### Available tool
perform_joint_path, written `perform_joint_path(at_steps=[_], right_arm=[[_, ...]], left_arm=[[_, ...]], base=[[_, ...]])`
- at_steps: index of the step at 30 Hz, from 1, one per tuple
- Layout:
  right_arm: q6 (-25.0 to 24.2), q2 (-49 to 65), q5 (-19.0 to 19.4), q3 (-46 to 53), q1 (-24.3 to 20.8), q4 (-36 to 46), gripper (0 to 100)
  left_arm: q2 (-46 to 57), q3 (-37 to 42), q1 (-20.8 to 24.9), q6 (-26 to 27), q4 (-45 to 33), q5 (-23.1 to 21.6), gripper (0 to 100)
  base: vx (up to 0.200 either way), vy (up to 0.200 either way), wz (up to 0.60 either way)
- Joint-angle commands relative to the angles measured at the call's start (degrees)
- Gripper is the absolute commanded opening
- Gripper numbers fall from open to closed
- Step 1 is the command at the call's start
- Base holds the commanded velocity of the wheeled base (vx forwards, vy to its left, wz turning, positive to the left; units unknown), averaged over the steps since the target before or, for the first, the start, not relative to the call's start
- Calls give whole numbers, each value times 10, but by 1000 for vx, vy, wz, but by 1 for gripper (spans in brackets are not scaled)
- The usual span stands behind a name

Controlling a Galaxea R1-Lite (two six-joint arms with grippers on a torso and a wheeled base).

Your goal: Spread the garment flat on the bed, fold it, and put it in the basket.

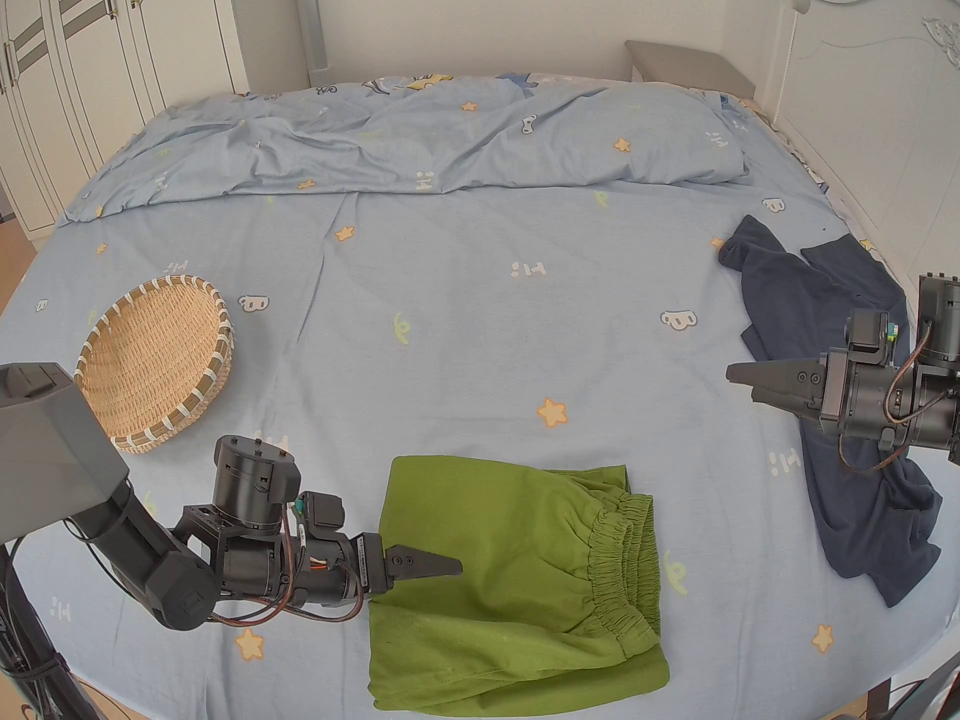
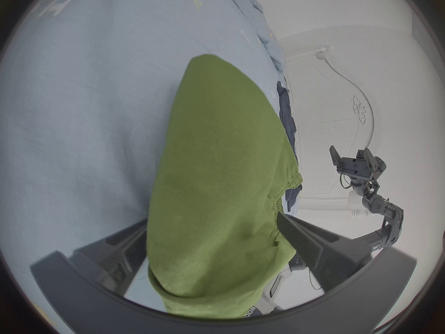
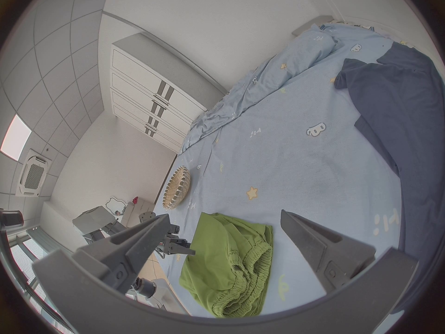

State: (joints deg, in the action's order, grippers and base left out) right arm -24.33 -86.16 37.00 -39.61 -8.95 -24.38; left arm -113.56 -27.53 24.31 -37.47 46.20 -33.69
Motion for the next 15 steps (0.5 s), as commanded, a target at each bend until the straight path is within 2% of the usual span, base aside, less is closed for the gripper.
perform_joint_path(at_steps=[1, 8, 10, 15], right_arm=[[0, -2, -1, 0, 1, -1, 100], [0, -7, -1, 1, 0, -2, 100], [1, -7, -1, 0, 0, -2, 100], [0, -12, -1, -1, 1, -2, 100]], left_arm=[[-24, 3, 12, -3, 27, -1, 100], [-57, 2, 17, -5, 94, -1, 100], [-65, 9, 17, -8, 137, -1, 100], [-69, 18, 20, -10, 158, -1, 100]], base=[[0, 0, 0], [0, 0, 0], [0, 0, 0], [0, 0, 0]])
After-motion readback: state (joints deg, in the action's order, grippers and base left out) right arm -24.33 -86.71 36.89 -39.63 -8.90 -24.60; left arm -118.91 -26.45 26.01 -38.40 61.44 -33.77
